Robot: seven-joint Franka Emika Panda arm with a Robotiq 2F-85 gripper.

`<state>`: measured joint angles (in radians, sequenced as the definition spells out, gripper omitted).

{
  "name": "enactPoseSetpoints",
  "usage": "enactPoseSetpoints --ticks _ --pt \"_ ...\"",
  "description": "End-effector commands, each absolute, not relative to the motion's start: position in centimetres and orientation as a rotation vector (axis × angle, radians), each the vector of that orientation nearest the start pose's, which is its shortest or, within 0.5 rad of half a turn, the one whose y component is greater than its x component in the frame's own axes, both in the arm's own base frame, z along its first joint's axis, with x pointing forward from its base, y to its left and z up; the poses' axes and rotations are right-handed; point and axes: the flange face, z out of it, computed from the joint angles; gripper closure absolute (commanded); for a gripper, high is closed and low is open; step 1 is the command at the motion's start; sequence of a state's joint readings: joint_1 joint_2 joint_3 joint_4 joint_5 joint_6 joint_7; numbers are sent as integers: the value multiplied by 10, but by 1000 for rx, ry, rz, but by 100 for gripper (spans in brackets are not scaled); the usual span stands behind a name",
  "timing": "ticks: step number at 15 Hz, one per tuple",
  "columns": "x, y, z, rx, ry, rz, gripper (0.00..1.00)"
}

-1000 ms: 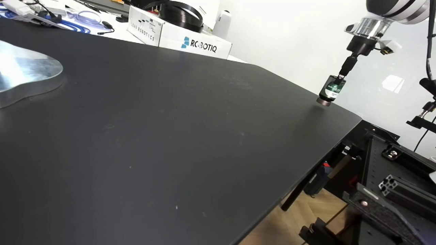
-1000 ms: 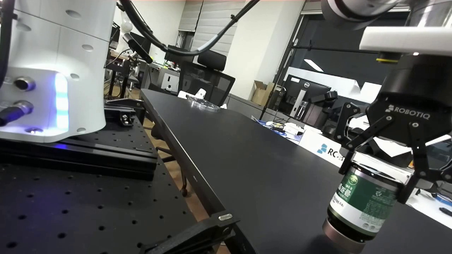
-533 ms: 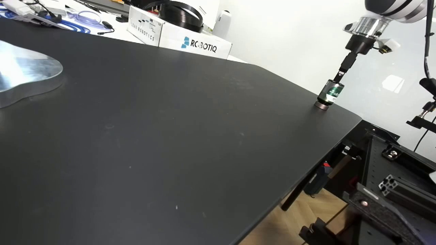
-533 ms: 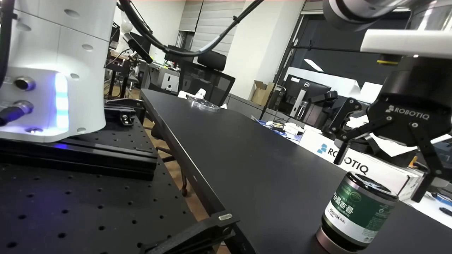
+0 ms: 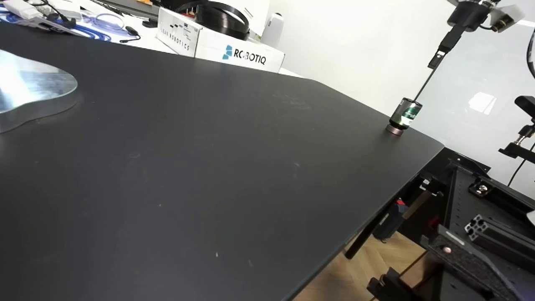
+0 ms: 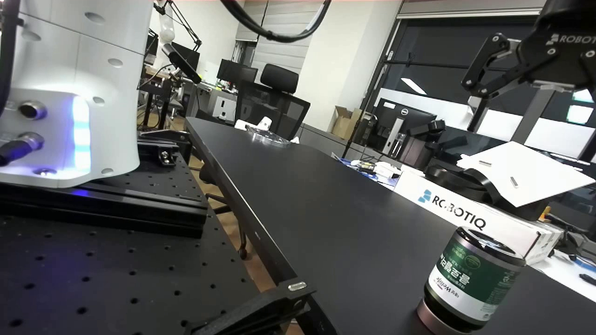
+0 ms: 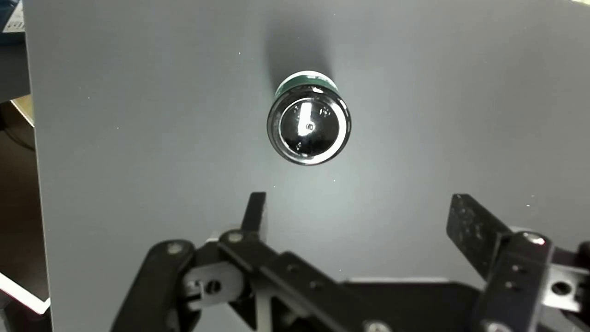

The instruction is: Pick up the medicine bottle and move it to the forward. Pick up the same bottle and move it to the right. Pick up the same bottle and move it to the left.

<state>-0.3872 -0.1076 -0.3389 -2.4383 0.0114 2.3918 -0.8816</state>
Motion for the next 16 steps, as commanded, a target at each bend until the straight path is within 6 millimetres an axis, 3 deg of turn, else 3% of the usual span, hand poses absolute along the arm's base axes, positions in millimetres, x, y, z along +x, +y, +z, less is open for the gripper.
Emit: enactPoseSetpoints --ticks 1,5,9,16 --pt "353 -319 356 -3159 -198 -75 0" --pt "344 -332 337 -3191 -192 -28 0" --pt "340 -343 300 -3203 -176 -4 0" --pt "352 -347 260 -3223 -152 -51 0"
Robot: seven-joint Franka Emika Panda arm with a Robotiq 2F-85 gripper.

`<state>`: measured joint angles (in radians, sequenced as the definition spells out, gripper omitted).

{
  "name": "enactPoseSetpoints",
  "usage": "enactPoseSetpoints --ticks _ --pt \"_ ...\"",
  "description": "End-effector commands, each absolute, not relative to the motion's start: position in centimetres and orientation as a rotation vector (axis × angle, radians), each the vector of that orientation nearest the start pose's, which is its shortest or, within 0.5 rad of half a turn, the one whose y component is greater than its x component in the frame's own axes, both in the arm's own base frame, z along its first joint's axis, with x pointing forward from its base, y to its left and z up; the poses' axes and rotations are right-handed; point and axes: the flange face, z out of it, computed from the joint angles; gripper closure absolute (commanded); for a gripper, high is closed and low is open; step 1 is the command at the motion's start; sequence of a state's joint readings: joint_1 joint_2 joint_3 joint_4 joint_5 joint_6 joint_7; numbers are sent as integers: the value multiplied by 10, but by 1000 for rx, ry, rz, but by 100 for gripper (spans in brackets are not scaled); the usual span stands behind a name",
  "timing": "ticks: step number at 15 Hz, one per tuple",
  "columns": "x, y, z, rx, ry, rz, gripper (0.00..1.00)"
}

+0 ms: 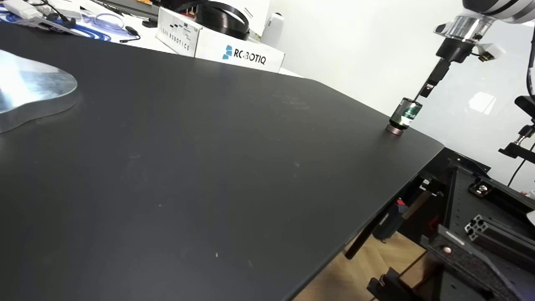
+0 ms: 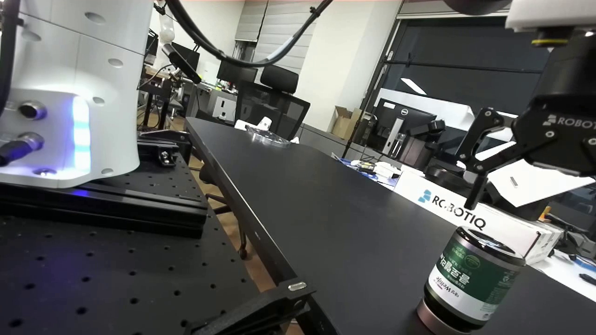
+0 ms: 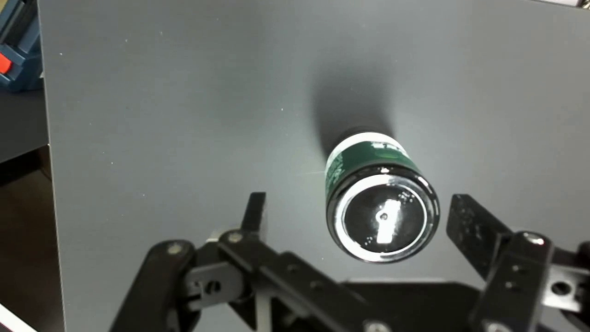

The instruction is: Pick up the medicine bottle and move it to the forward. Pick up the same bottle and move it to the right. Pick up the same bottle and move it to the left.

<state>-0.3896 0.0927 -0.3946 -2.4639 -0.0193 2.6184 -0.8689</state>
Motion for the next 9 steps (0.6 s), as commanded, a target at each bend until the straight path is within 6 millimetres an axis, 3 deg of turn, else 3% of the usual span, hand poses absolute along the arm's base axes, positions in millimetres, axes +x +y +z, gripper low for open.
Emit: enactPoseSetpoints --ticks 1,7,8,9 --pt "355 -345 256 -3221 -150 -53 0" --pt "364 -332 233 -3213 -190 -19 0" --pt "364 -332 230 -3215 -189 -12 7" --pt "364 -332 228 -3212 -173 5 27"
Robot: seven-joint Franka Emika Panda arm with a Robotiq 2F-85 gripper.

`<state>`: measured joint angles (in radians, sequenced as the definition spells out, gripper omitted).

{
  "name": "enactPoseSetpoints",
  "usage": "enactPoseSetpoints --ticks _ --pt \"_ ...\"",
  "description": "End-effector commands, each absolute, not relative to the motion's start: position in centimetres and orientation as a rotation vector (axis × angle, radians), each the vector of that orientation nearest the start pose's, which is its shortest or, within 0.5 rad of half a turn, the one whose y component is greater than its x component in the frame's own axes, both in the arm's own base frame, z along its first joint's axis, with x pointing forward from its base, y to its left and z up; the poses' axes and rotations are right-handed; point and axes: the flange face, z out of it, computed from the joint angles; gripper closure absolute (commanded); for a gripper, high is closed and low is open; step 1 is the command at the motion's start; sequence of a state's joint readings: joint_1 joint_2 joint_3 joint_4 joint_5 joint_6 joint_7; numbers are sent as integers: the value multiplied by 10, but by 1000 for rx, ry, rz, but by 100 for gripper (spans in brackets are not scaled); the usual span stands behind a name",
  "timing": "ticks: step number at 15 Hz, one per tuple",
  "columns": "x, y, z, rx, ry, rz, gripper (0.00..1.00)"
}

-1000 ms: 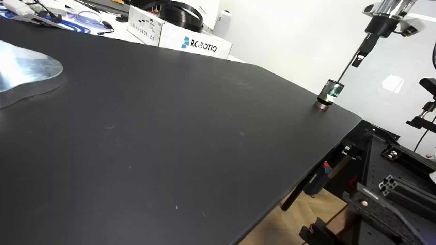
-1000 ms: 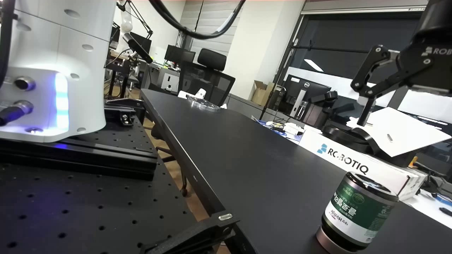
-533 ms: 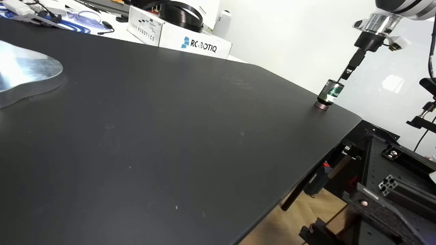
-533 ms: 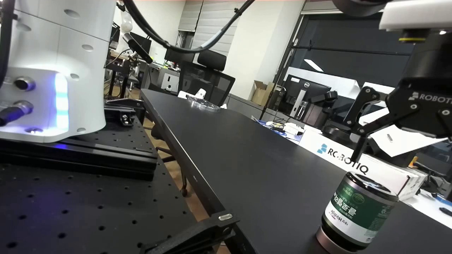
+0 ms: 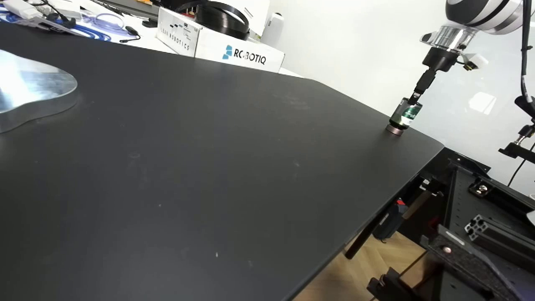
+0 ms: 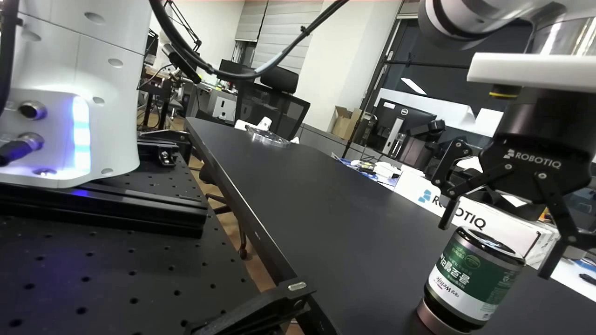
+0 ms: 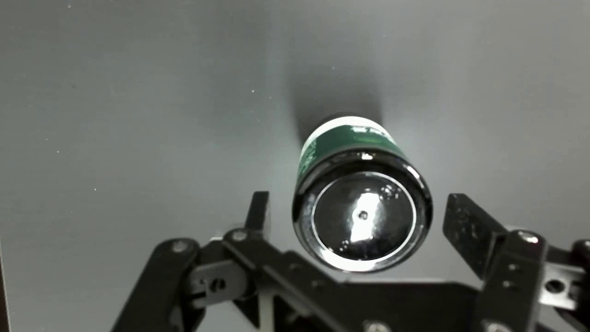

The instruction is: Pick up the medicine bottle and move it to the forward. Pick up the same bottle and move it to the right. Pick up the same bottle and move it to the left.

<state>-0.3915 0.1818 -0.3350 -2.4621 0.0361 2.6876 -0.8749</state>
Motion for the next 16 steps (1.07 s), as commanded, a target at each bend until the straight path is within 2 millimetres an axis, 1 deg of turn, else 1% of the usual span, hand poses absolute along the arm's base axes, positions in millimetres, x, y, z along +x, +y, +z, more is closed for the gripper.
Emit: enactPoseSetpoints --ticks 1,2,3,4,6,8,10,12,13,15,16 --pt "363 -333 227 -3206 -132 35 33" --pt "363 -333 228 -3196 -102 67 42" --pt "362 -333 230 -3188 -84 90 49" --pt "365 -329 239 -3177 -78 97 55" --pt "376 -320 256 -3160 -89 84 55" --pt "400 -303 285 -3164 -121 22 55" --pt "431 -280 312 -3188 -164 -48 55" --pt "468 -246 333 -3199 -213 -89 55" --pt "485 -227 341 -3202 -244 -114 55" --pt "519 -177 350 -3201 -335 -149 55" --pt "534 -148 352 -3195 -391 -164 55"
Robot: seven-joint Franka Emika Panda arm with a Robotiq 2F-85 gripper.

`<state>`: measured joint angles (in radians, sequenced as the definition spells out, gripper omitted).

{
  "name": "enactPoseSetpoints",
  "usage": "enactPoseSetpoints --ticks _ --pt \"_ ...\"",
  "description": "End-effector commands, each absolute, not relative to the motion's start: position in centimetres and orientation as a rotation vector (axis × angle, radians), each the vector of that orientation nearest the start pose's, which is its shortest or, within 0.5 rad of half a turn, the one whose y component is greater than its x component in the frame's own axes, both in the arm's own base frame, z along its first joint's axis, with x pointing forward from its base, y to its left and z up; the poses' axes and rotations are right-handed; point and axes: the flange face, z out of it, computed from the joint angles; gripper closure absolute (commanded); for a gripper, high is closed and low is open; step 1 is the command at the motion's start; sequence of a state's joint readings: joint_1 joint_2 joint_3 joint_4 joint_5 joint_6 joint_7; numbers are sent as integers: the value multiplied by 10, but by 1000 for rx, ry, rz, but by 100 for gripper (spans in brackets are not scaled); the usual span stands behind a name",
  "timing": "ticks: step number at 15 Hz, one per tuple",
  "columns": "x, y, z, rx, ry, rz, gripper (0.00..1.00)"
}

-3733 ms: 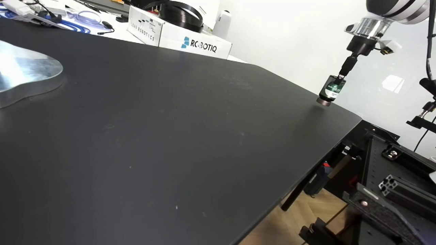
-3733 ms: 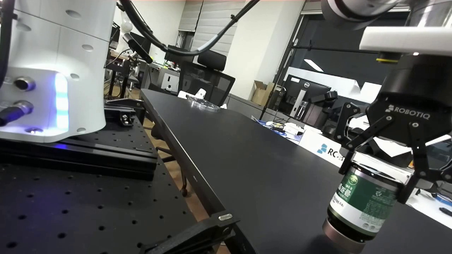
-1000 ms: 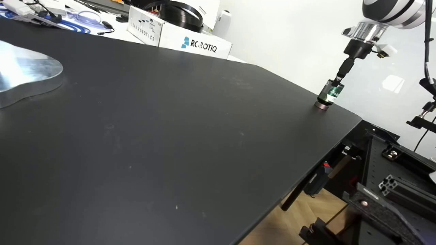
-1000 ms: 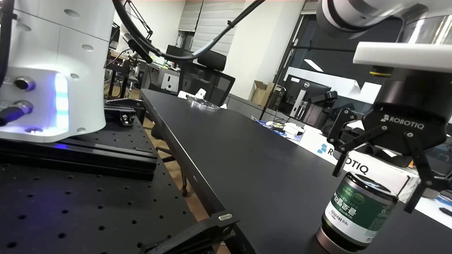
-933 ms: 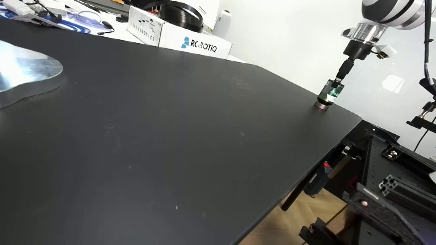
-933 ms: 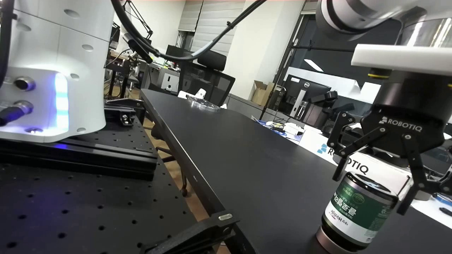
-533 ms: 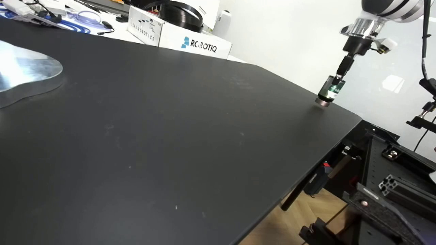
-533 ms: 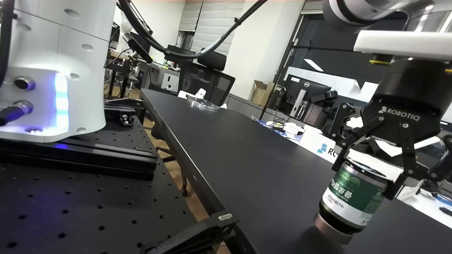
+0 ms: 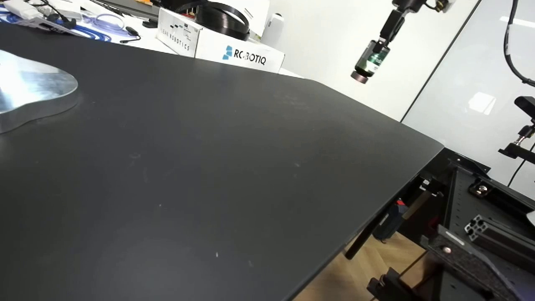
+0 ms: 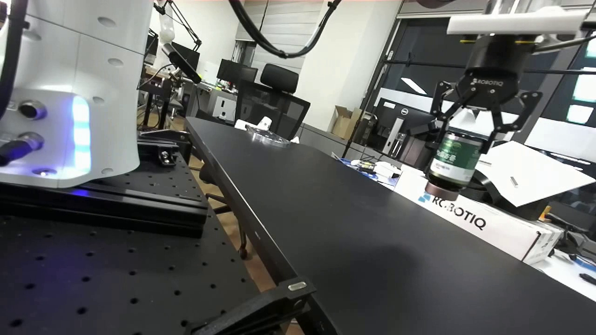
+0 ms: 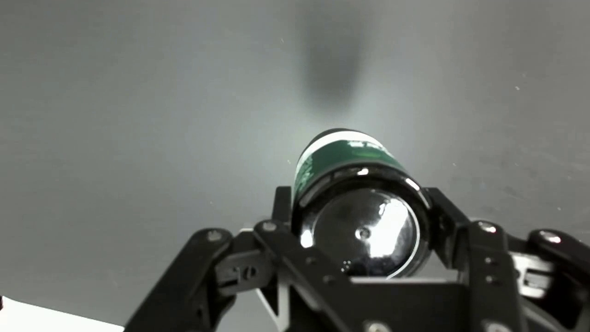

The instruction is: Pick up the medicine bottle and move it to the forward. Pick up the same bottle and move it to the right. Pick up the same bottle and move it to the left.

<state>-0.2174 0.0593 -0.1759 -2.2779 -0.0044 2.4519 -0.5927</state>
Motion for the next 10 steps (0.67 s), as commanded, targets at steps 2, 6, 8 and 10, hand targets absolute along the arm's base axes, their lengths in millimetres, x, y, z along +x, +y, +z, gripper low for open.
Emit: enactPoseSetpoints --ticks 2,6,8,10 --pt "558 -89 355 -3177 -524 -187 55" --pt "592 36 354 -3106 -775 -213 55" --pt "602 98 351 -3070 -903 -219 55" --pt "607 149 349 -3028 -1025 -220 55"
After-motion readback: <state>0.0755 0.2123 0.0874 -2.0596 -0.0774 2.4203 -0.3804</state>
